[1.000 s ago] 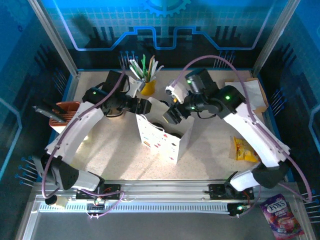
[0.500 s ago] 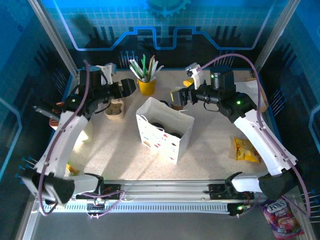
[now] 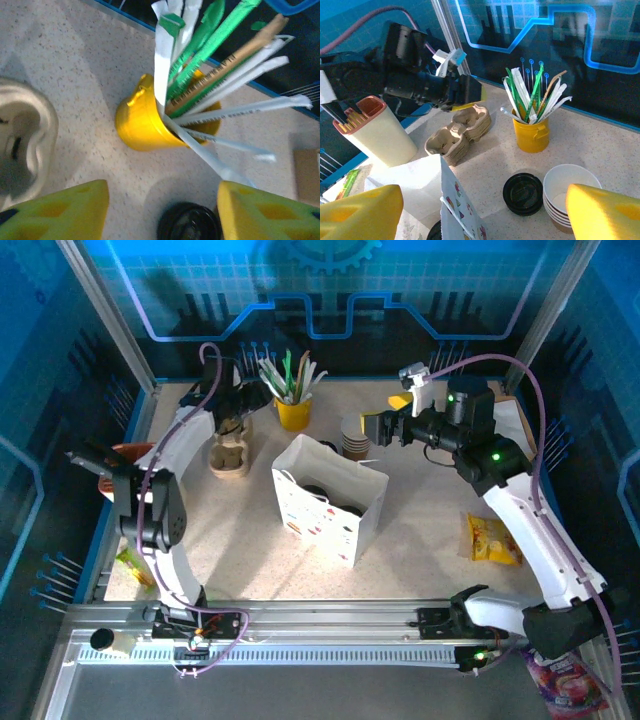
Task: Pack the takeout coffee
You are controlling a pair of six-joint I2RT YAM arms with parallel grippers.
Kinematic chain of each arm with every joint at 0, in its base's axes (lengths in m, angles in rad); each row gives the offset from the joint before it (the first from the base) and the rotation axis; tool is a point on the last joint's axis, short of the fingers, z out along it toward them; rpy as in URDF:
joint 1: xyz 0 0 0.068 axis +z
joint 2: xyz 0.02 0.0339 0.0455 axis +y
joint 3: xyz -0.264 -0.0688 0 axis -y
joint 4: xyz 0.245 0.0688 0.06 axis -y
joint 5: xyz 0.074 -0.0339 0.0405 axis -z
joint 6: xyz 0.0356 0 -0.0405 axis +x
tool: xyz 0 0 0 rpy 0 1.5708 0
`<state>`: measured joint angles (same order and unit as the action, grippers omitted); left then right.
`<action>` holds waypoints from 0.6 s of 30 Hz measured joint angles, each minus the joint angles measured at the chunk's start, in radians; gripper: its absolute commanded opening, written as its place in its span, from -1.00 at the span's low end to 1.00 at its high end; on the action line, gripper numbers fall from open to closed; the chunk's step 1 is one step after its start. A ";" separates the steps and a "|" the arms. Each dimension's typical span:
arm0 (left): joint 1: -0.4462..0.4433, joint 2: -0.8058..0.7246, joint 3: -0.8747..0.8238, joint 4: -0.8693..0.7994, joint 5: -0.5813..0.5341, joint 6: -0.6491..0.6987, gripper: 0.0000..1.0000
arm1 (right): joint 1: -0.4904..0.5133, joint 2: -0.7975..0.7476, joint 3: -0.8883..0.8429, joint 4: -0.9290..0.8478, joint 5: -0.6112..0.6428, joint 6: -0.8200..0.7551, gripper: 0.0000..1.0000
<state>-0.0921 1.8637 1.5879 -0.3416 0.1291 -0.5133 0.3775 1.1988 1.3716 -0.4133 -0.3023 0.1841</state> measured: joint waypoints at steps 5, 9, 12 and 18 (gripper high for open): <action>0.010 0.104 0.113 0.007 -0.002 0.032 0.00 | 0.000 0.004 0.000 -0.023 0.007 0.015 0.68; 0.014 0.151 0.197 -0.002 -0.002 0.071 -0.04 | 0.000 0.016 0.003 -0.035 0.010 0.026 0.67; 0.014 0.190 0.278 -0.021 -0.002 0.094 -0.09 | 0.002 0.032 0.005 -0.045 0.012 0.029 0.67; 0.014 0.270 0.419 -0.063 -0.002 0.148 -0.12 | 0.010 0.042 0.008 -0.070 0.019 0.030 0.67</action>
<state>-0.0776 2.1338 2.0068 -0.4049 0.1276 -0.3653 0.3878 1.2407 1.3796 -0.4831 -0.2829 0.2138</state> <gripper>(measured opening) 0.442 0.836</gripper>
